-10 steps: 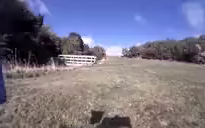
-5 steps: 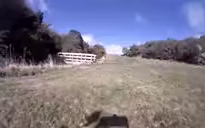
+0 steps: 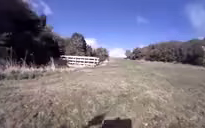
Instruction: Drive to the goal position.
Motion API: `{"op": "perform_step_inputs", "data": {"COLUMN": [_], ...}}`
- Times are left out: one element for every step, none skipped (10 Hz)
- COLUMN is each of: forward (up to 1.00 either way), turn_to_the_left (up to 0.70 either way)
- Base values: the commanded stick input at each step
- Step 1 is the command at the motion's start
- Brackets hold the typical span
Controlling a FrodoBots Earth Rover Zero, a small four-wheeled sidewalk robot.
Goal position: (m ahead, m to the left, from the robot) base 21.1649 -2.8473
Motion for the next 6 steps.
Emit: {"op": "perform_step_inputs", "data": {"forward": [0.70,0.70,0.70,0.64,0.34,0.03], "turn_to_the_left": [0.00,0.00,0.00,0.00,0.00,0.00]}}
